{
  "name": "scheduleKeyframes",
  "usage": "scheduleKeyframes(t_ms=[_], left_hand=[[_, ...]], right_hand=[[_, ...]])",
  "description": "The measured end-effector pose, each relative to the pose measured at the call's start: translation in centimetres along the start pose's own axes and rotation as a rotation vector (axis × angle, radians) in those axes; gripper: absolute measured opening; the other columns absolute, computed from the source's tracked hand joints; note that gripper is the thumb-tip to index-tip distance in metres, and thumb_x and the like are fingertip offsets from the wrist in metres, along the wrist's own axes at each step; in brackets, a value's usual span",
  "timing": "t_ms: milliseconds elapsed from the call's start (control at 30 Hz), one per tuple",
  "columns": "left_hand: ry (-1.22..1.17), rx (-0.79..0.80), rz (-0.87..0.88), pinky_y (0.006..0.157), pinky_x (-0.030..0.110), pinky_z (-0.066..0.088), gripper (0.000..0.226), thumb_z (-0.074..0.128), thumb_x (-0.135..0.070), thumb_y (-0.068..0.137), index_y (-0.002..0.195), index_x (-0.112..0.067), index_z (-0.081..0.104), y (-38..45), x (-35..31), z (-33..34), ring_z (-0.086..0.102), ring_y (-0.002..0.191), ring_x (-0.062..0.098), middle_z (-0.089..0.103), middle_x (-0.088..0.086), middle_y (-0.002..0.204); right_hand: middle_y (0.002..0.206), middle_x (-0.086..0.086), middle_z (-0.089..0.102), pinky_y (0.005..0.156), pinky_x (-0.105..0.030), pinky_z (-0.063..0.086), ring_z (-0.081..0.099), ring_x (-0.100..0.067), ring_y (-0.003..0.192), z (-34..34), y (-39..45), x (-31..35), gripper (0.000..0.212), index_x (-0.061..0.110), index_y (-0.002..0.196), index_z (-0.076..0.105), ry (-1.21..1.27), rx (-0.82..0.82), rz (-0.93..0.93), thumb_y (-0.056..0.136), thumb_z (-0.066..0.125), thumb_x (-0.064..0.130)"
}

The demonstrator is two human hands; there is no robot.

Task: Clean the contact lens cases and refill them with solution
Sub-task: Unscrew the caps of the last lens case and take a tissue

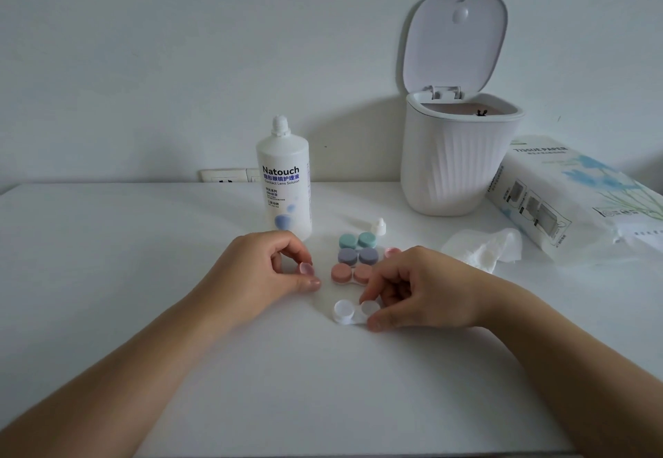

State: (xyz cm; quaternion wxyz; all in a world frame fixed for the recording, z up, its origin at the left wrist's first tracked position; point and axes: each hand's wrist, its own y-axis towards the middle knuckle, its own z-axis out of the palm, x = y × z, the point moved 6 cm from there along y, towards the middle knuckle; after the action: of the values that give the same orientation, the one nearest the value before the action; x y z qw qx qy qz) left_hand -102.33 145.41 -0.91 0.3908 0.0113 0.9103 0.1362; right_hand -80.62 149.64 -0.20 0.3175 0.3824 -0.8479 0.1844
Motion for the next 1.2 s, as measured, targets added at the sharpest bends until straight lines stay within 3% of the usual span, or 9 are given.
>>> scheduleKeyframes(t_ms=[200,333,433,567,700,800,1033,1200], left_hand=[[0.031,0.006,-0.028,0.046,0.017,0.029,0.025,0.092,-0.042,0.065,0.078,-0.038,0.071,-0.1,-0.1,0.0,0.036,0.047,0.007,0.04,-0.014,0.049],[0.046,-0.025,0.079,0.056,0.017,0.033,0.027,0.092,-0.037,0.068,0.085,-0.037,0.072,-0.4,-1.5,-0.3,0.043,0.061,0.01,0.055,-0.013,0.075],[-0.059,0.074,0.24,0.064,0.017,0.037,0.031,0.086,-0.05,0.066,0.09,-0.033,0.075,-1.2,-3.2,0.0,0.045,0.068,0.011,0.062,-0.004,0.087],[-0.053,0.189,0.27,0.068,0.011,0.038,0.037,0.088,-0.052,0.063,0.094,-0.036,0.076,-1.7,-3.8,1.2,0.056,0.08,0.007,0.062,-0.011,0.094],[0.026,0.225,0.286,0.074,0.011,0.042,0.032,0.092,-0.04,0.066,0.095,-0.034,0.077,-1.9,-3.9,1.9,0.061,0.09,0.01,0.06,-0.014,0.095],[0.055,0.222,0.307,0.079,0.021,0.049,0.03,0.091,-0.04,0.068,0.094,-0.033,0.078,-1.9,-4.2,2.2,0.061,0.092,0.011,0.06,-0.012,0.093],[0.06,0.22,0.329,0.077,0.026,0.047,0.023,0.09,-0.037,0.071,0.09,-0.03,0.079,-2.0,-4.7,2.3,0.058,0.09,0.01,0.062,-0.01,0.086],[0.038,0.247,0.307,0.077,0.021,0.046,0.024,0.09,-0.036,0.071,0.091,-0.03,0.079,-1.9,-4.5,2.5,0.057,0.091,0.01,0.061,-0.012,0.091]], right_hand=[[0.058,0.017,0.055,0.058,-0.015,0.04,0.047,0.0,0.053,-0.1,0.0,0.0,0.021,0.034,0.091,0.072,-0.011,-0.003,0.002,0.074,0.086,0.034],[0.059,0.016,0.055,0.058,-0.016,0.04,0.048,0.0,0.054,-0.1,-0.1,0.1,0.022,0.035,0.092,0.072,-0.017,-0.005,0.001,0.074,0.086,0.035],[0.059,0.016,0.055,0.058,-0.016,0.04,0.048,0.0,0.054,-0.1,-0.1,0.2,0.022,0.034,0.092,0.073,-0.011,-0.007,-0.003,0.074,0.086,0.034],[0.059,0.016,0.055,0.059,-0.017,0.041,0.048,0.0,0.054,-0.1,-0.1,0.1,0.023,0.032,0.093,0.073,-0.011,-0.007,-0.004,0.074,0.086,0.036],[0.058,0.017,0.055,0.059,-0.016,0.041,0.048,-0.001,0.054,-0.1,-0.1,0.1,0.019,0.03,0.09,0.074,-0.024,-0.006,-0.015,0.076,0.086,0.034],[0.058,0.017,0.054,0.059,-0.016,0.041,0.048,-0.001,0.054,-0.1,0.0,0.1,0.019,0.03,0.091,0.074,-0.027,-0.002,-0.02,0.076,0.086,0.034],[0.055,0.018,0.053,0.056,-0.014,0.04,0.048,-0.001,0.052,0.0,0.0,0.0,0.021,0.03,0.092,0.075,-0.034,-0.003,-0.025,0.075,0.086,0.035],[0.058,0.015,0.056,0.056,-0.015,0.04,0.048,-0.001,0.053,-0.3,-0.2,-0.1,0.027,0.031,0.096,0.076,0.055,-0.002,-0.034,0.072,0.088,0.036]])
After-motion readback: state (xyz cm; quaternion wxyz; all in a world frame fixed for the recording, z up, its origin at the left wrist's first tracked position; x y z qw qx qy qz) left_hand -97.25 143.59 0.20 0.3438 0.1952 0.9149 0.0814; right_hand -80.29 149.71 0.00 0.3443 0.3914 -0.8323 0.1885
